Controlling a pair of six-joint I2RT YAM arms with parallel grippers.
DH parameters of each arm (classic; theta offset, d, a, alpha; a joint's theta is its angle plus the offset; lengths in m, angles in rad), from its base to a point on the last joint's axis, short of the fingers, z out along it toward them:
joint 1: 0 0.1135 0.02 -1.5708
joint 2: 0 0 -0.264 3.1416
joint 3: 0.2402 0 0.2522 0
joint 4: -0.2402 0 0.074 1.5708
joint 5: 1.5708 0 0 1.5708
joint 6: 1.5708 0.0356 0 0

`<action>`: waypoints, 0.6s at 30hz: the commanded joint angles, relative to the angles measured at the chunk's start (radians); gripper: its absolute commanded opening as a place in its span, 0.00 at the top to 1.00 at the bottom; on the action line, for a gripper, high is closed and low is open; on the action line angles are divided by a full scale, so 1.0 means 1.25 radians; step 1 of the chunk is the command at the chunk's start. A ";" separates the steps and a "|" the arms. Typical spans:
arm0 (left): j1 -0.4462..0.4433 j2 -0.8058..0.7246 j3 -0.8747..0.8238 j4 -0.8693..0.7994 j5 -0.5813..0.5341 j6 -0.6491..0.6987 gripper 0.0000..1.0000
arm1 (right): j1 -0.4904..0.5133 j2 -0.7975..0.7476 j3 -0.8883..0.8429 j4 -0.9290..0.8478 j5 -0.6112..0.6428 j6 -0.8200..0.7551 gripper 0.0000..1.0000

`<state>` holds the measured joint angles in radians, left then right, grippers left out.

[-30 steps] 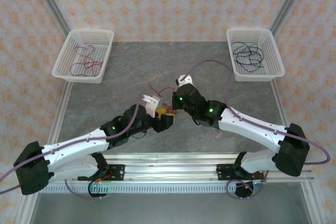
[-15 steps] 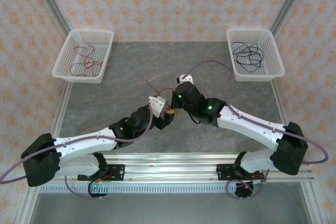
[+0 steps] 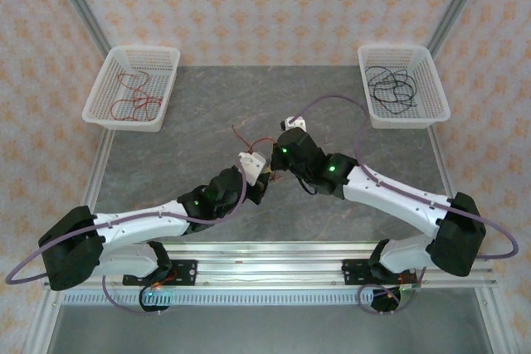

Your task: Untangle the cables

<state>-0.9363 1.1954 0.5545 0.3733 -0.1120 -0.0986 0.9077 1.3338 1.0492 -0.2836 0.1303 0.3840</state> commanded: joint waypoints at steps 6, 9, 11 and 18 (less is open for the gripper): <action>-0.003 -0.050 0.012 0.073 0.012 -0.137 1.00 | -0.023 -0.038 -0.041 0.041 -0.027 0.084 0.59; -0.003 -0.060 0.012 0.072 0.011 -0.188 1.00 | -0.027 -0.076 -0.069 0.058 -0.032 0.097 0.44; -0.002 -0.067 0.019 0.064 0.008 -0.218 1.00 | -0.028 -0.096 -0.086 0.069 -0.040 0.098 0.39; 0.005 -0.104 0.068 0.003 -0.012 -0.277 1.00 | -0.027 -0.168 -0.188 0.159 -0.082 0.098 0.33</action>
<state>-0.9360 1.1049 0.5800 0.3946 -0.1131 -0.3866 0.8742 1.1622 0.8619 -0.1562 0.0517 0.4980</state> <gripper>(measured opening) 0.042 0.669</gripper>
